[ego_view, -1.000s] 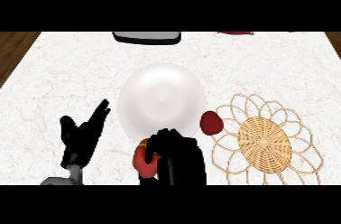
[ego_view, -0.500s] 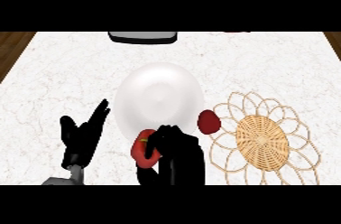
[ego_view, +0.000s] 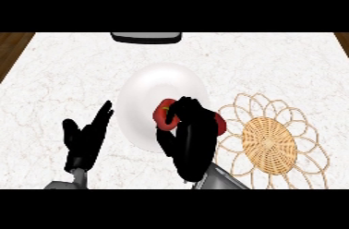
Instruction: Pick the bell pepper from the placemat and place it in the plate
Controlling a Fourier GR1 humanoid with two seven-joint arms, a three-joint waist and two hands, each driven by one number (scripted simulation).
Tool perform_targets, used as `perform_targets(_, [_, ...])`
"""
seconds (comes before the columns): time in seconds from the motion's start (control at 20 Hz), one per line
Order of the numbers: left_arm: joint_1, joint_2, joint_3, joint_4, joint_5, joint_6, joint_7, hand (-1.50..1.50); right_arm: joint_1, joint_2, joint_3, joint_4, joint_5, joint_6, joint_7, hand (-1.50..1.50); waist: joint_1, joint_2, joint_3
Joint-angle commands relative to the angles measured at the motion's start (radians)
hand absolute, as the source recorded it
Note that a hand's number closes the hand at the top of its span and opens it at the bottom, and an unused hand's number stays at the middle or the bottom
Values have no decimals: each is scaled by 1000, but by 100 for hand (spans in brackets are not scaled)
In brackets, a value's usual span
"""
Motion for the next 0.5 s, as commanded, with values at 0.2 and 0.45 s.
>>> perform_targets(0.2, [-25,-42,-24,54,-22,22,19,0,-129,12,-115,242,-104,-248,129,150,-4,9,-5])
perform_targets(0.45, [4,8,17,47,16,-37,-7,0,-197,12,-221,355,-287,-168,113,150,13,12,-6])
